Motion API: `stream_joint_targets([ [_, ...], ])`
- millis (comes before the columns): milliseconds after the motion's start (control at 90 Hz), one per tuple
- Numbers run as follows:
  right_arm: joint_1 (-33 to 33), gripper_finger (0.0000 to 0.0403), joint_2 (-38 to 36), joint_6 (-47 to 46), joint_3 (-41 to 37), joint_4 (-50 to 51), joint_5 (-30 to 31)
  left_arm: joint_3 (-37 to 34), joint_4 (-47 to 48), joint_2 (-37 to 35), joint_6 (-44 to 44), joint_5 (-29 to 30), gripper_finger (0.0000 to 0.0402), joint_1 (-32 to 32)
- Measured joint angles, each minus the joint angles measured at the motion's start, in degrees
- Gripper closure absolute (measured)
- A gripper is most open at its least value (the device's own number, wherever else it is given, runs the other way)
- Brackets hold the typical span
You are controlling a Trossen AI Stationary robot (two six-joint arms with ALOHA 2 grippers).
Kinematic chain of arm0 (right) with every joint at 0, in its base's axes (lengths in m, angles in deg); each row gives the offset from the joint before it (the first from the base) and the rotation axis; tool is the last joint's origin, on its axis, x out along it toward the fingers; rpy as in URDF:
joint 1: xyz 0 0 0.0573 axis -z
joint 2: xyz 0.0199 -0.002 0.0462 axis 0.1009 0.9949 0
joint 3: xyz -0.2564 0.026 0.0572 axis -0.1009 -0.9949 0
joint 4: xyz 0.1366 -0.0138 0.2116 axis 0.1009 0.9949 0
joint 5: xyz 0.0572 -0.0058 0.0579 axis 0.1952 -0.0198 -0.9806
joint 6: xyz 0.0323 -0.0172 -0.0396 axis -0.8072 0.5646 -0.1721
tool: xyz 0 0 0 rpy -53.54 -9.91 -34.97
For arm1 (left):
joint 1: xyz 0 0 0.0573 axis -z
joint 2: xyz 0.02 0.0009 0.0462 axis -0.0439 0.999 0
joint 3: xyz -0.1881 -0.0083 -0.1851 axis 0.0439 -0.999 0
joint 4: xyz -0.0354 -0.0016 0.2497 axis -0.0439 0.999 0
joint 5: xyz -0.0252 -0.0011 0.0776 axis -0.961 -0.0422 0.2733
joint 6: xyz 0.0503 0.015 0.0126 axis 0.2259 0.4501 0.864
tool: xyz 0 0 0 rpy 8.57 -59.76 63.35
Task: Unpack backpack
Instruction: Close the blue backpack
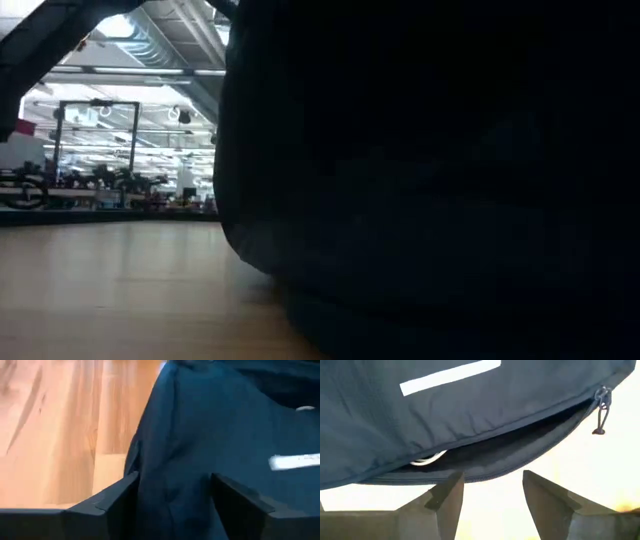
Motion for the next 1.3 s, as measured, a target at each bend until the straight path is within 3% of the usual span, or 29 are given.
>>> stream_joint_targets([
  [133,0.0,0.0217,-1.4,-2.5,0.0,1.8,0.1,0.2,-2.5,-0.3,0.3,-1.9,0.0180,0.0],
  [222,0.0,0.0217,-2.6,-3.4,0.0,2.9,3.0,-0.1,0.8,-0.3,3.8,-3.9,0.0206,0.0],
  [444,0.0,0.0217,-4.2,-7.8,0.0,1.9,13.0,-0.2,9.5,-0.7,12.6,-9.7,0.0381,0.7],
  [556,0.4,0.0217,-3.3,-6.7,0.0,1.6,16.7,-0.2,14.0,-0.9,15.2,-11.3,0.0397,0.7],
  [678,5.2,0.0217,-2.0,0.1,0.0,1.5,18.1,-0.2,19.3,-3.0,18.0,-9.4,0.0400,0.3],
  [811,13.2,0.0217,-1.5,10.9,0.0,1.4,16.8,-0.2,22.6,-5.8,19.8,-7.3,0.0401,-0.1],
  [989,24.5,0.0217,-3.3,23.7,-0.1,0.1,9.3,-0.2,22.9,-8.6,20.1,-7.0,0.0401,0.6],
  [1300,34.5,0.0217,-6.5,49.9,-8.0,-14.5,-5.9,-0.2,24.8,-9.1,19.2,-6.0,0.0402,1.6],
])
